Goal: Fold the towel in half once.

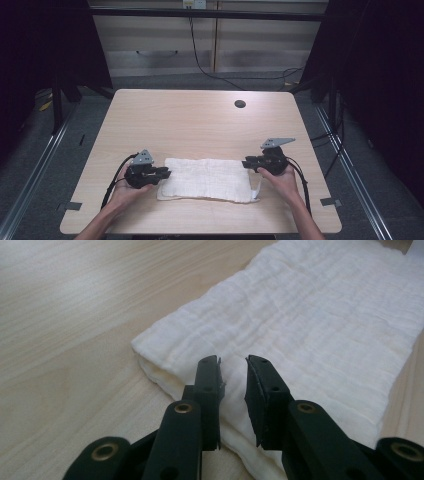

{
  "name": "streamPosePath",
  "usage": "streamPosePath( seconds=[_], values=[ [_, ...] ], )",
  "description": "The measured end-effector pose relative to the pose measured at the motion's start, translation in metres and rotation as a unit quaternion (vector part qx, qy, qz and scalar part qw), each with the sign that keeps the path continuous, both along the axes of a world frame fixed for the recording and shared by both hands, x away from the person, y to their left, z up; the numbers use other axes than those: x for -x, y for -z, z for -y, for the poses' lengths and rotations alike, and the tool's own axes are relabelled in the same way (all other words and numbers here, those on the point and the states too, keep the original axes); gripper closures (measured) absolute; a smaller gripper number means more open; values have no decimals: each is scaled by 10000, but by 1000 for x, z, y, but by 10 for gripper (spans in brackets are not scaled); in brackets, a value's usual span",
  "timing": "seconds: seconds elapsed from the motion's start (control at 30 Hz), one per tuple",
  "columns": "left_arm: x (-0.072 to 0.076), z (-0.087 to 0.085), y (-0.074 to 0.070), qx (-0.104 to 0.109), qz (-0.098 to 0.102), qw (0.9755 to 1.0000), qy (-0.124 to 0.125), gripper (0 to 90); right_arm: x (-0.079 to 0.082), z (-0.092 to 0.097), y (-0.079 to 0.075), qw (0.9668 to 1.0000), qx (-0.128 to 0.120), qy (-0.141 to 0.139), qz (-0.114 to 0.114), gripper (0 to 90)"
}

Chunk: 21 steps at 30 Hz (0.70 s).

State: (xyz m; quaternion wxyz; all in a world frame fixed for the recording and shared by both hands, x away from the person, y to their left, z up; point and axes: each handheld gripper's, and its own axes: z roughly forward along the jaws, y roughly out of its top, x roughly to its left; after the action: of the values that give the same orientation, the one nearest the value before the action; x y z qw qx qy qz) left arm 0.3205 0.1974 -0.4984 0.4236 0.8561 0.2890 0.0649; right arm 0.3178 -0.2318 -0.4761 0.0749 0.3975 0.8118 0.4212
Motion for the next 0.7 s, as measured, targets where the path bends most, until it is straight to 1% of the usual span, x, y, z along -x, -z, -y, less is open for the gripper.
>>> streamPosePath(
  seconds=[0.07, 0.13, 0.2, 0.23, 0.3, 0.33, 0.47, 0.5, 0.53, 0.6, 0.67, 0.7],
  values=[
    [0, 0, 2, -80, 3, 10000, 5, 763, -10, -2, 3, 10000, 34, 20, -41, 685],
    [0, 0, 4, -104, -32, 9999, 34, 765, -18, -2, 8, 9999, 90, 81, -99, 676],
    [0, -1, 4, -124, -27, 9999, 43, 766, -22, 0, 13, 9998, 35, 129, -167, 670],
    [0, -2, 4, -141, -28, 9999, 44, 765, -24, 2, 17, 9997, 50, 130, -222, 662],
    [1, -2, 5, -161, -11, 9999, 49, 765, -24, 2, 19, 9996, 78, 113, -233, 657],
    [1, -2, 5, -167, 1, 9998, 53, 765, -26, 2, 22, 9995, 55, 109, -284, 641],
    [1, -3, 5, -179, -17, 9998, 36, 763, -28, -1, 25, 9995, 79, 77, -307, 625],
    [1, -3, 5, -178, -14, 9998, 12, 758, -28, -1, 26, 9994, 124, 65, -305, 625],
    [1, -4, 6, -169, -22, 9999, 20, 757, -27, -3, 28, 9993, 145, 6, -354, 637],
    [1, -4, 6, -163, -24, 9999, 12, 757, -27, -4, 28, 9993, 166, -41, -330, 638],
    [2, -5, 5, -206, -19, 9998, 18, 757, -26, -6, 29, 9992, 120, -95, -358, 637],
    [3, -5, 5, -210, -18, 9998, 32, 755, -26, -6, 28, 9992, 136, -98, -353, 660]
  ],
)
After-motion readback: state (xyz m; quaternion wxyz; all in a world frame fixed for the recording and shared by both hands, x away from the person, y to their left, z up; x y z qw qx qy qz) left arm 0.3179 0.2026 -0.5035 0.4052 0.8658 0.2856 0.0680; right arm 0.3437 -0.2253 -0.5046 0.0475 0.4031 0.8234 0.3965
